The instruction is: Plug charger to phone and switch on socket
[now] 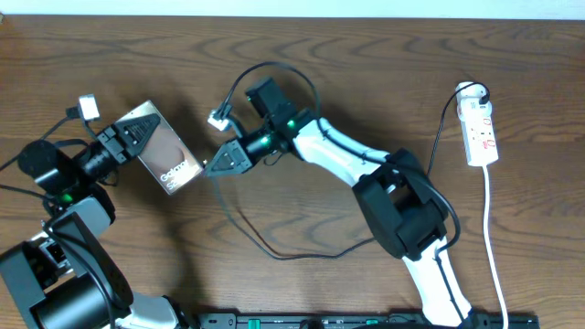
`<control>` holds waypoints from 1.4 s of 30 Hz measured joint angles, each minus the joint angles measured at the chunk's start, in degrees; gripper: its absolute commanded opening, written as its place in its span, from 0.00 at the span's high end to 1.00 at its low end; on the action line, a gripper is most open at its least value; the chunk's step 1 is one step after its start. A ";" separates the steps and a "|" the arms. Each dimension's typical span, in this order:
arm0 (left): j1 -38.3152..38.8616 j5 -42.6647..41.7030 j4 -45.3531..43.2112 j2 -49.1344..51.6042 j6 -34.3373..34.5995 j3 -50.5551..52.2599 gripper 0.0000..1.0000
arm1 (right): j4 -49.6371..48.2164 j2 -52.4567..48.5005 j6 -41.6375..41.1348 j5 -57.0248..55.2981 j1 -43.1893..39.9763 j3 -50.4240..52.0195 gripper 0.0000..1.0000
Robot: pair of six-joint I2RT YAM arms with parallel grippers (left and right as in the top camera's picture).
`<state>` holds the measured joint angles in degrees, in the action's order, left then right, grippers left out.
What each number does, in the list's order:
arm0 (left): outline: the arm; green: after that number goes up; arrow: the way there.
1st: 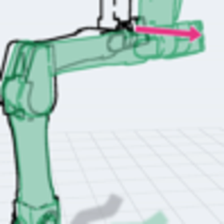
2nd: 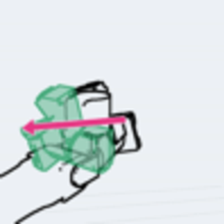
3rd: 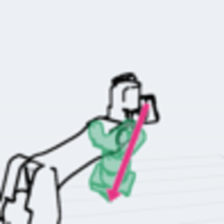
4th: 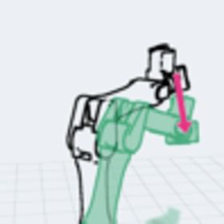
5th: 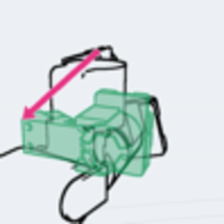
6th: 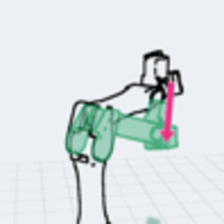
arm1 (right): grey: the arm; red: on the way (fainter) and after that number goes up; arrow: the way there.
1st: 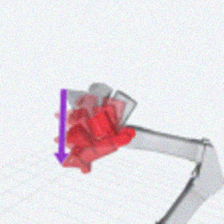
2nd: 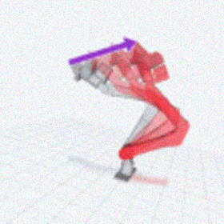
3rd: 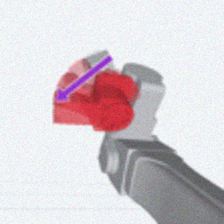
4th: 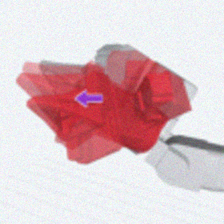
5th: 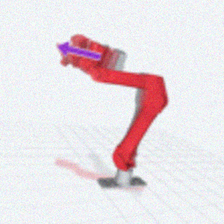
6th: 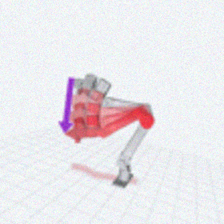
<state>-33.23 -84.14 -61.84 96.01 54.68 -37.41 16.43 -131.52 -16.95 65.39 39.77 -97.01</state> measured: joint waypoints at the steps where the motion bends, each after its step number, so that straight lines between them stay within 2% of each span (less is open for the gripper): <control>1: -0.20 -0.39 0.00 0.00 0.26 0.11 0.93 | 0.85 0.00 0.02 -0.70 -0.42 -0.07 0.99; 7: -0.37 -2.19 -0.02 0.00 1.73 0.22 0.92 | 11.69 0.00 0.24 -9.44 -2.47 -0.52 0.99; 15: 0.44 -4.31 0.02 0.00 4.28 0.22 0.93 | 30.86 0.00 -0.81 -29.05 -3.39 -1.60 0.99; 17: 0.85 -4.35 0.02 0.00 4.52 0.22 0.92 | 37.83 0.00 -1.75 -35.54 -4.33 -4.11 0.99; 26: 2.34 -4.52 0.00 0.00 5.53 0.22 0.93 | 57.07 0.02 -6.93 -58.07 -5.51 -15.23 0.99; 32: 2.56 -4.52 0.02 0.00 5.55 0.22 0.92 | 58.97 0.02 -9.64 -66.51 -5.51 -15.28 0.99; 42: 2.56 -4.52 0.02 0.00 5.55 0.22 0.92 | 54.14 0.02 -10.78 -68.28 -5.51 -11.04 0.99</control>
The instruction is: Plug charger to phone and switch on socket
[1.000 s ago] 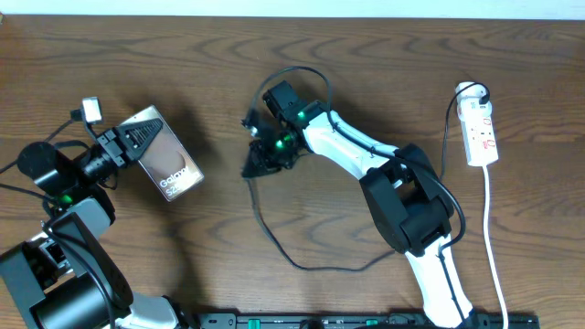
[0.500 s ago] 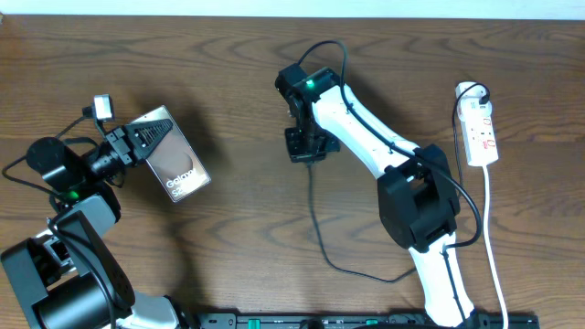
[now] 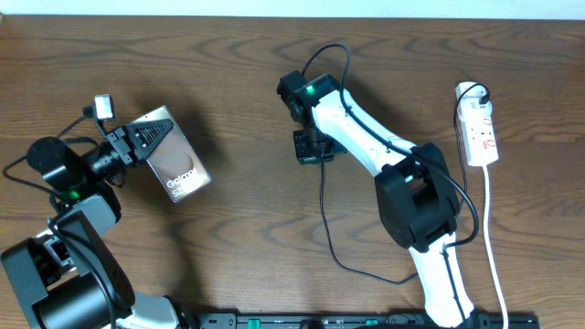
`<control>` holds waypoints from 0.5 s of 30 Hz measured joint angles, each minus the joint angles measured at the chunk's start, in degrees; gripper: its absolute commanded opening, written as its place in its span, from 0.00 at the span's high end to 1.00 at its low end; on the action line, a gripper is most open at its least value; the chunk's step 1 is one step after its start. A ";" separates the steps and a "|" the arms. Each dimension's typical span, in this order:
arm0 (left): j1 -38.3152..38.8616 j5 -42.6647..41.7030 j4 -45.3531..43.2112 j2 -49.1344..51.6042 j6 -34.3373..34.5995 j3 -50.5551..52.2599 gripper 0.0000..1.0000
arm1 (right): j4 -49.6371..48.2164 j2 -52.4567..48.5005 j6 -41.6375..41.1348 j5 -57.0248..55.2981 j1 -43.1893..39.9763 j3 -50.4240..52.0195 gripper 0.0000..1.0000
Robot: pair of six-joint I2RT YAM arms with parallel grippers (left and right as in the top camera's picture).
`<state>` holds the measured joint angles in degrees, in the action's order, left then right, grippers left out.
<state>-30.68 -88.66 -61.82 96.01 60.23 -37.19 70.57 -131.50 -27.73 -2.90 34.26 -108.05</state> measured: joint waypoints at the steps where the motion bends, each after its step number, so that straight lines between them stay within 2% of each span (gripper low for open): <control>1: 0.00 0.00 -0.02 0.00 -0.02 0.00 0.92 | -0.61 0.00 -0.07 -0.04 0.00 0.55 0.99; 3: 0.00 0.00 0.00 0.00 -0.02 0.00 0.93 | -1.42 0.00 -0.28 -0.15 0.00 1.66 0.97; 9: 0.00 0.02 0.00 0.00 0.00 0.00 0.92 | -2.91 0.00 -1.73 -0.37 0.00 2.36 0.65; 12: 0.00 0.00 -0.02 0.00 0.00 0.00 0.93 | -3.15 0.00 -1.86 -0.39 0.00 2.38 0.53; 13: 0.00 0.02 0.00 0.00 0.00 0.00 0.92 | -3.15 0.00 -1.88 -0.37 0.00 2.38 0.45; 15: 0.00 0.00 0.00 0.00 0.00 0.00 0.92 | -3.15 0.00 -1.75 -0.37 0.00 2.38 0.39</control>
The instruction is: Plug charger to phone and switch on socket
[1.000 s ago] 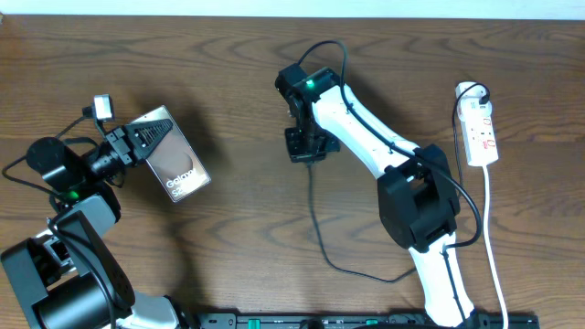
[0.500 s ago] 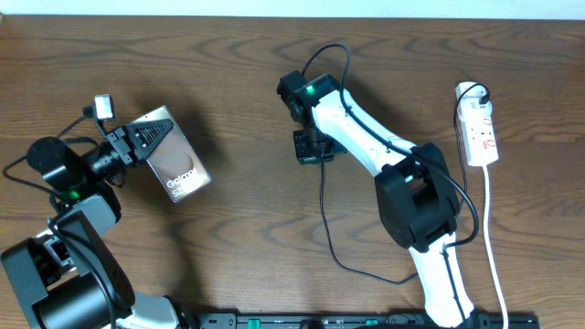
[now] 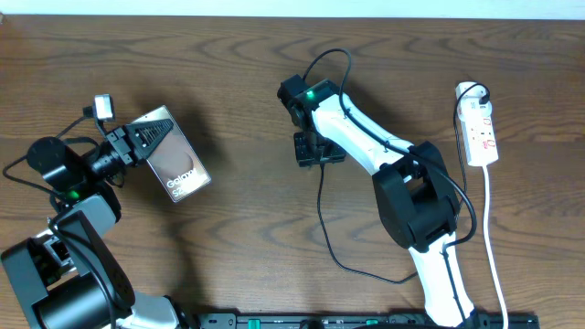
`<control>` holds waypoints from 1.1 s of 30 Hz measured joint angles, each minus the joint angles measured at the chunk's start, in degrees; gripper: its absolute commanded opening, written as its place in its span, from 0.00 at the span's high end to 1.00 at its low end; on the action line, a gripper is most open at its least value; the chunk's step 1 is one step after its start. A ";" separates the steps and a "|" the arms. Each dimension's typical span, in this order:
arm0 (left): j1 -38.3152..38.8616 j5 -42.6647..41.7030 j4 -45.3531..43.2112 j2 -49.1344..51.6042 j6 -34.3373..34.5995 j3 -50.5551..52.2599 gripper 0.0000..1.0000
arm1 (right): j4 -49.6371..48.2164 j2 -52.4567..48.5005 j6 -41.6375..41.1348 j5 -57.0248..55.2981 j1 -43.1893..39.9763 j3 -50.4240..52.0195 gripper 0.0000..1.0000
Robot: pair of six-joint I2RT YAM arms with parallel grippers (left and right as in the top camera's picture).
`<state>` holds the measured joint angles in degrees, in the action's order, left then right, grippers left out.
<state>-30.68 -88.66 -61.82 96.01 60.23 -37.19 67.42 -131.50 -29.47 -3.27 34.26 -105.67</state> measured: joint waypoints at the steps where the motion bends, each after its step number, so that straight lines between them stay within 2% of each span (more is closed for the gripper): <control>1: 0.00 0.00 0.00 0.00 0.00 0.00 0.93 | 0.00 0.00 -0.15 0.04 0.00 0.00 0.36; 5: 0.00 0.02 0.00 0.00 0.02 0.00 0.92 | 0.00 0.00 -0.83 0.76 0.00 0.04 0.33; 14: 0.00 0.00 0.00 0.00 0.02 0.00 0.93 | -4.17 0.44 -4.90 3.52 0.00 3.80 0.36; 16: 0.00 0.02 0.00 0.00 0.02 0.00 0.93 | -5.73 0.92 -5.11 4.15 0.00 4.83 0.42; 19: 0.00 0.02 -0.02 0.00 0.02 0.00 0.93 | -7.56 1.95 -5.92 4.17 0.00 6.69 0.57; 21: 0.00 0.00 0.00 0.00 0.02 0.00 0.93 | -8.79 2.67 -6.36 3.93 -0.02 7.98 0.62; 33: 0.00 0.00 -0.02 0.00 0.02 0.00 0.93 | -11.26 4.39 -7.39 3.52 -0.02 11.04 0.69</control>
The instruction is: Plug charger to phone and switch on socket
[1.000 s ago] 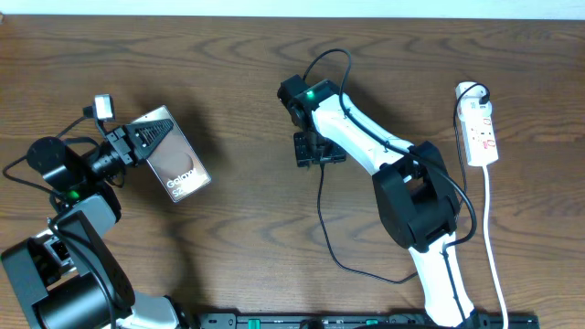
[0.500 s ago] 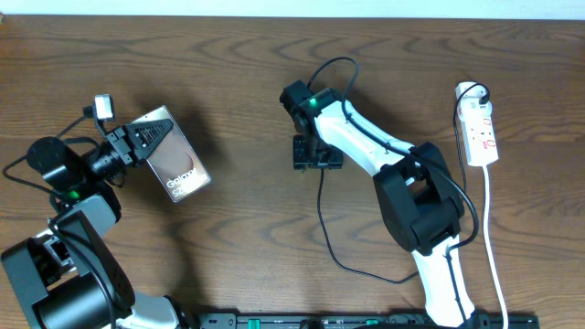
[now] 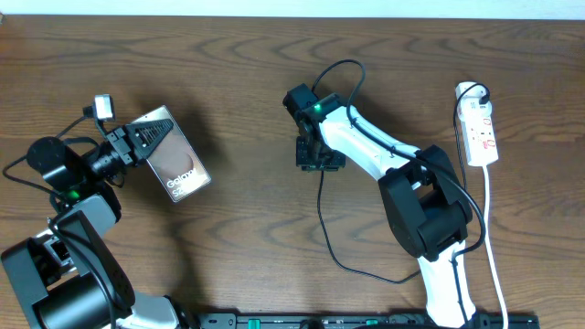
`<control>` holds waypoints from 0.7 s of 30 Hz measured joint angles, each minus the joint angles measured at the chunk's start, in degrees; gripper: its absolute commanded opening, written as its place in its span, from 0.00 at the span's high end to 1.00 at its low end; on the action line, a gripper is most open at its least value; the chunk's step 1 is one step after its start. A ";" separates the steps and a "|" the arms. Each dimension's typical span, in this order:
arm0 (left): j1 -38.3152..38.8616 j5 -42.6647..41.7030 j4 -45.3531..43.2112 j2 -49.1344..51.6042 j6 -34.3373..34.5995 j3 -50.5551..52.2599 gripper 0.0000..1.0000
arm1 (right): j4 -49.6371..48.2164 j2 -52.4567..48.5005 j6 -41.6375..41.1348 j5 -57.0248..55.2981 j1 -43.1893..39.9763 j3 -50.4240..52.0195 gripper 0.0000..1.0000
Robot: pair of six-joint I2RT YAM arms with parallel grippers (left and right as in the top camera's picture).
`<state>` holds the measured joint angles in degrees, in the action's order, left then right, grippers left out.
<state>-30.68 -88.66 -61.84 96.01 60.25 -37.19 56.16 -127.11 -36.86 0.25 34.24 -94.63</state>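
The phone [image 3: 180, 169], its pale face up with "Galaxy" printed on it, lies slanted on the wooden table at the left. My left gripper [image 3: 151, 135] is shut on its upper end. Near the table's middle, my right gripper [image 3: 319, 160] points down at the table and is shut on the end of the black charger cable [image 3: 322, 219]. The cable hangs below the gripper and loops toward the front; its plug tip is hidden in the fingers. The gripper is well to the right of the phone. The white socket strip [image 3: 482, 128] lies at the far right.
A white lead [image 3: 494, 238] runs from the socket strip toward the front edge. A black plug [image 3: 472, 91] sits at the strip's far end. My right arm [image 3: 420, 210] spans the table's right half, and the left arm's base [image 3: 64, 265] fills the front left corner.
My right gripper has shifted slightly to the right and toward the front with the cable end in it. The phone and my left gripper have not moved.
At first my right gripper held the cable end close to the phone's lower right side, while my left gripper held the phone. Then the right gripper was at the table's middle with the cable, away from the phone, which had shifted slightly. It has stayed there, drifting slightly right.
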 measured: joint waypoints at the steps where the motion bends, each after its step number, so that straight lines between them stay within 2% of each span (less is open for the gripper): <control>1: 0.00 0.02 0.00 0.00 0.00 0.00 0.92 | 0.00 0.00 -0.02 0.11 0.00 0.02 0.69; 11: 0.00 0.02 0.00 0.00 0.00 0.00 0.93 | 0.17 0.15 -0.24 0.42 -0.07 0.33 0.87; 15: 0.00 0.02 0.00 0.00 -0.02 0.00 0.92 | 0.31 0.20 -0.22 0.57 -0.17 0.39 0.99; 21: 0.00 0.00 0.00 0.00 -0.02 0.00 0.92 | 0.17 0.26 -0.42 1.03 -0.17 0.42 0.99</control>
<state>-30.68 -88.66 -61.84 96.01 60.23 -37.19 56.34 -126.85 -37.28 1.28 34.06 -94.21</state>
